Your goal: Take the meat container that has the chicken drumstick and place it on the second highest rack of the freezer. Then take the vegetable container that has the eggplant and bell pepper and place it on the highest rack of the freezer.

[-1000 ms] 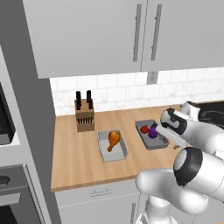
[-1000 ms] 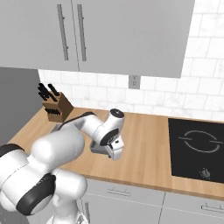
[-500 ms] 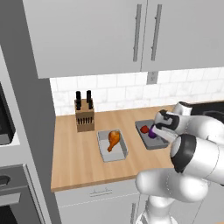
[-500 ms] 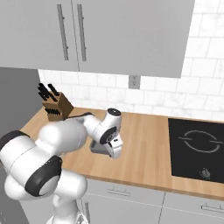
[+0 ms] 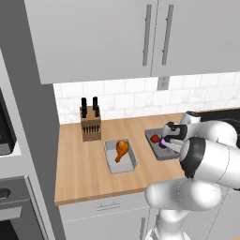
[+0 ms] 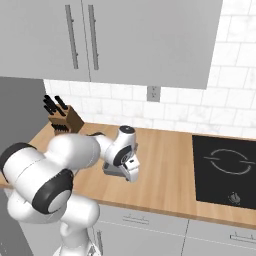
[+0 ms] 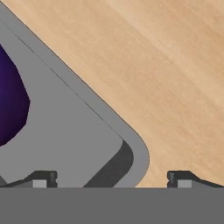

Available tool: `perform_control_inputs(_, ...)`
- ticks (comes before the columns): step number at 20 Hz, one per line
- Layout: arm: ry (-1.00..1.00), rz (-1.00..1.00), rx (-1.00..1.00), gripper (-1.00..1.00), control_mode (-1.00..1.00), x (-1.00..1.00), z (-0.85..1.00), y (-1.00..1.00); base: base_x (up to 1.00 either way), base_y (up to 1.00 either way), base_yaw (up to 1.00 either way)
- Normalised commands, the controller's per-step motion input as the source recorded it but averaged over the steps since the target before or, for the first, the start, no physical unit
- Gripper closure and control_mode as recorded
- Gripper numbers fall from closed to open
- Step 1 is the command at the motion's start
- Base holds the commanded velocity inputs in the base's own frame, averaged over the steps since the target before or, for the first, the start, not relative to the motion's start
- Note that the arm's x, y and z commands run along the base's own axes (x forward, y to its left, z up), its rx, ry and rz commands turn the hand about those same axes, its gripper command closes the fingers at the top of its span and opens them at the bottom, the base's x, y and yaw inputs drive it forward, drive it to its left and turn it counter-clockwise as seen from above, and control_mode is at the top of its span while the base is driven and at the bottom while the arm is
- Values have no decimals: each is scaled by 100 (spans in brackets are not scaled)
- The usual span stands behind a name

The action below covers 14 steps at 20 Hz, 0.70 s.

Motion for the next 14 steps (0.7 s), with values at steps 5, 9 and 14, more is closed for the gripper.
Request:
perform_control_inputs(5,0,-1,-4,-100,-100,14,-17,0,0,0,0)
perform_control_inputs(9,0,0,-4,100,-100,2,-22,0,0,0,0)
perform_control_inputs(14,0,0,0,100,-100,0,0,0,0,0,0)
